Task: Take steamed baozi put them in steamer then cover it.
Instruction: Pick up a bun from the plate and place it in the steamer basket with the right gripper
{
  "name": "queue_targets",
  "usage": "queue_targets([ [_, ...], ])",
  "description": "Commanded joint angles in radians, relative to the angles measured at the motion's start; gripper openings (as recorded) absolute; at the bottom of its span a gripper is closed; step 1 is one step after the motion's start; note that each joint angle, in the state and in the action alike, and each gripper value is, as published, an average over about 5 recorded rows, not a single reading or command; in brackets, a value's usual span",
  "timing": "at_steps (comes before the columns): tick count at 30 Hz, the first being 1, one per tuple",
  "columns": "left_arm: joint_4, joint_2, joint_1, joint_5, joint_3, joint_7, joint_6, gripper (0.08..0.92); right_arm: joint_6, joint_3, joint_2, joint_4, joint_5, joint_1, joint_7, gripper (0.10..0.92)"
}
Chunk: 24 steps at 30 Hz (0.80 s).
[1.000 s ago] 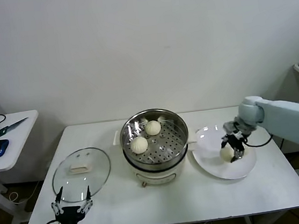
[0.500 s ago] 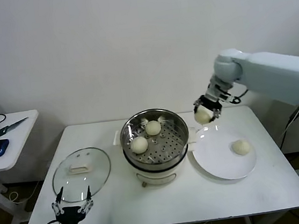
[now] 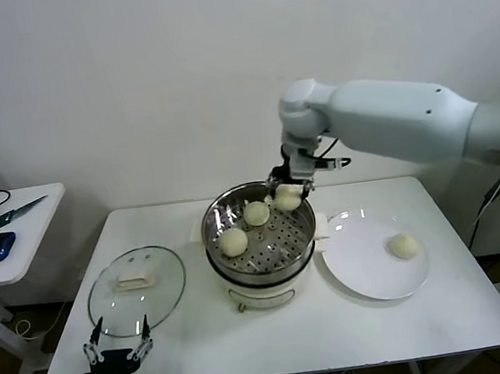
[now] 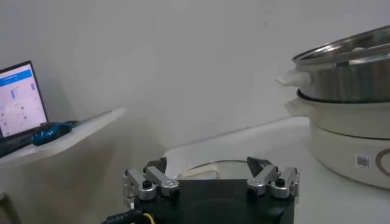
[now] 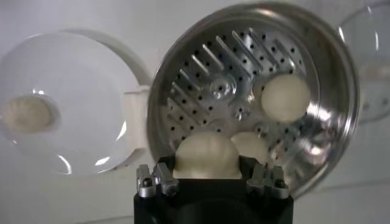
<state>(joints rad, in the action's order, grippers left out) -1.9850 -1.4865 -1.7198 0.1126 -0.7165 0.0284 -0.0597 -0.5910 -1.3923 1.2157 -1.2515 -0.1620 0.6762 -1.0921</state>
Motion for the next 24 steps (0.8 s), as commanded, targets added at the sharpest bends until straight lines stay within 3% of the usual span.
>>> queue_targets([
  [1,0.001,0.001,-0.001,-0.005,-0.002,0.000,-0.001,0.823,-0.057,-0.013,0.126,-0.013,-0.061,-0.088,0.002,0.687],
  [24,0.014,-0.005,0.004,-0.005,-0.002,0.000,0.000,0.823,-0.034,-0.060,0.082,-0.097,0.003,-0.089,0.002,0.695],
])
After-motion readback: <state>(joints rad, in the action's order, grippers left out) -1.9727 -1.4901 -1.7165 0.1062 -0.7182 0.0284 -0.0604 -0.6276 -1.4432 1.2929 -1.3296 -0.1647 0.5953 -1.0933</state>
